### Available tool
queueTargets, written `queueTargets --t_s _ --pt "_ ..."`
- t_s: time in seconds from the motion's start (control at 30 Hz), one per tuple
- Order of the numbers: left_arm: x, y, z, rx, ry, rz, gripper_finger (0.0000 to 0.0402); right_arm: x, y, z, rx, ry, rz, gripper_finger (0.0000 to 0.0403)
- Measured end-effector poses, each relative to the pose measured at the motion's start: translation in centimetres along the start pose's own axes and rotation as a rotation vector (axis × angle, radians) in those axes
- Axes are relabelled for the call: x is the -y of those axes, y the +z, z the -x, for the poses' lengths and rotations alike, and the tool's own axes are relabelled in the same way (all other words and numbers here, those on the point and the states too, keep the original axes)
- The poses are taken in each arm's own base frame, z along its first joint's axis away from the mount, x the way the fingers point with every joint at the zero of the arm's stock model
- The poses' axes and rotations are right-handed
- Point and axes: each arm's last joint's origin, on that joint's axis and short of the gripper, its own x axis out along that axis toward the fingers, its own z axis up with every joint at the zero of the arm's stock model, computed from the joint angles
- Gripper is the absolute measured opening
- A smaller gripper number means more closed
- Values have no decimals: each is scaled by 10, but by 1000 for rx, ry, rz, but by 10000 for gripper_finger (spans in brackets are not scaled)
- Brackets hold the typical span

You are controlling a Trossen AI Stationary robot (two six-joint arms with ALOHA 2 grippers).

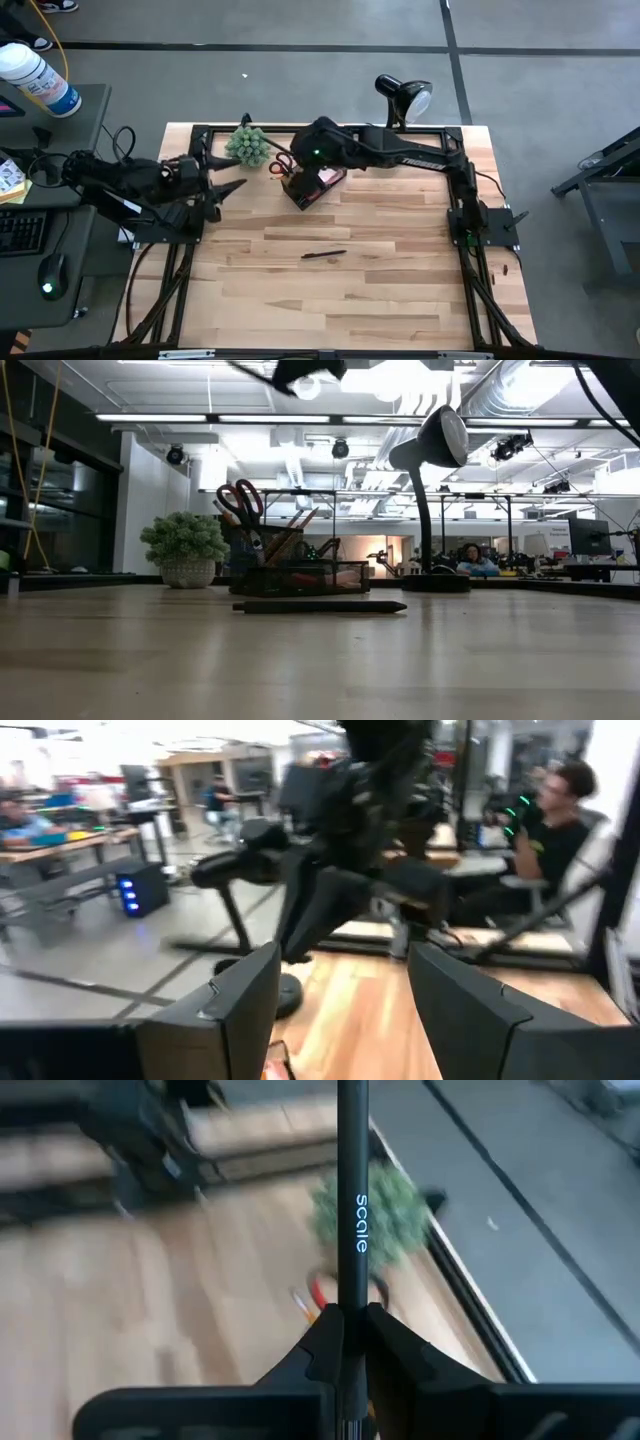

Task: Pick and place office supplies into organizer
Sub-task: Put the top black pen into the black desk organizer

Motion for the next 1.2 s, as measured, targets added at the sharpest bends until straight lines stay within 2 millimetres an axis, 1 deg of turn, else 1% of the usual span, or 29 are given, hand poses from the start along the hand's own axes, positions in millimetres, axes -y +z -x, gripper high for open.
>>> queueTargets --t_s 0.07,0.2,0.4,0.53,0.7,0.93,1.2 --pt "-1 4 0 33 33 30 209 1 7 8 64 35 -17 21" --pt "1 13 -4 106 49 74 209 -1 17 19 150 43 3 18" --pt "7 20 -13 177 52 154 209 -9 32 28 309 100 26 21" --pt "13 23 -20 214 56 196 209 -17 37 33 386 116 68 17" --pt "16 27 -25 262 59 234 209 -27 40 38 439 130 116 20" --pt "14 35 -23 340 56 291 209 -39 43 45 496 152 138 17" --pt "12 44 -20 433 31 351 209 -47 44 49 534 197 139 17"
